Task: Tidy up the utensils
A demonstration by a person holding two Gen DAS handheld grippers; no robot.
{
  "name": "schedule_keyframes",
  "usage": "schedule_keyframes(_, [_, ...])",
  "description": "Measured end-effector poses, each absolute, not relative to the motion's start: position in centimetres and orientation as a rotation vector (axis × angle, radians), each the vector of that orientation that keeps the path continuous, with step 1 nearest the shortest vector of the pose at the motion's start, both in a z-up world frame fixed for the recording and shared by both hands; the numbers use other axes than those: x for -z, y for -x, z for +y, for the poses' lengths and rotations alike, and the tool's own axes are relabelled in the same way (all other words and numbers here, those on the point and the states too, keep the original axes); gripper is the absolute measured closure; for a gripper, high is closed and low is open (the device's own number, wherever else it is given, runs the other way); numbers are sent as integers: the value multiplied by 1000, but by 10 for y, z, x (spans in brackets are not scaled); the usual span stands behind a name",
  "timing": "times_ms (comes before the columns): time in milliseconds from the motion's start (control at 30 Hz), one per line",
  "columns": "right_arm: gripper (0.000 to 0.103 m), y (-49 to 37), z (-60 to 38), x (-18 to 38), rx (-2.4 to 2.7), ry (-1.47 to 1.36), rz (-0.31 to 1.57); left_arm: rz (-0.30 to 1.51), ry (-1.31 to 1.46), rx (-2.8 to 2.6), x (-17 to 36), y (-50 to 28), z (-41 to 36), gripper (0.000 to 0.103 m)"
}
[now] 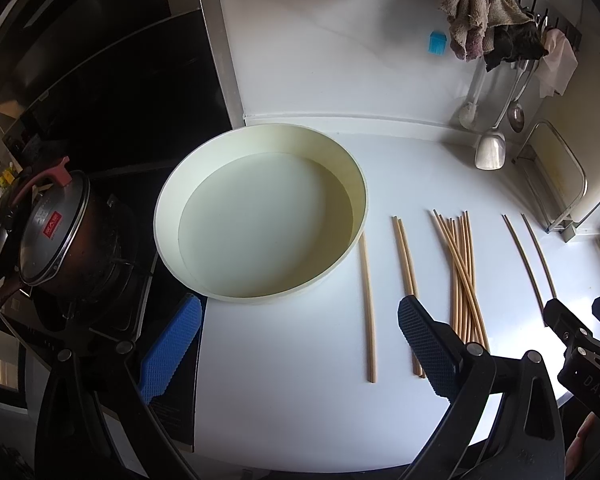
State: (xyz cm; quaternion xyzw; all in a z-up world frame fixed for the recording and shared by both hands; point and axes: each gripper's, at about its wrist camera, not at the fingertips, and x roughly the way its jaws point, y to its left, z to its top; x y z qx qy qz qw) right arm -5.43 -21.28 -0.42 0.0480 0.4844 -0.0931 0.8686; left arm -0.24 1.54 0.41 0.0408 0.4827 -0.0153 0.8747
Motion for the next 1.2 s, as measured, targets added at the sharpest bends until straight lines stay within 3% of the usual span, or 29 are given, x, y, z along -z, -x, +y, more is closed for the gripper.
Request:
schedule_keyframes(733, [8,57,-198,7,206,-99,1016,1017,-92,64,-1,0,26,6])
schedule_keyframes(1200, [8,84,-241,44,254,-170,985,1099,-67,227,54,-2,6,6])
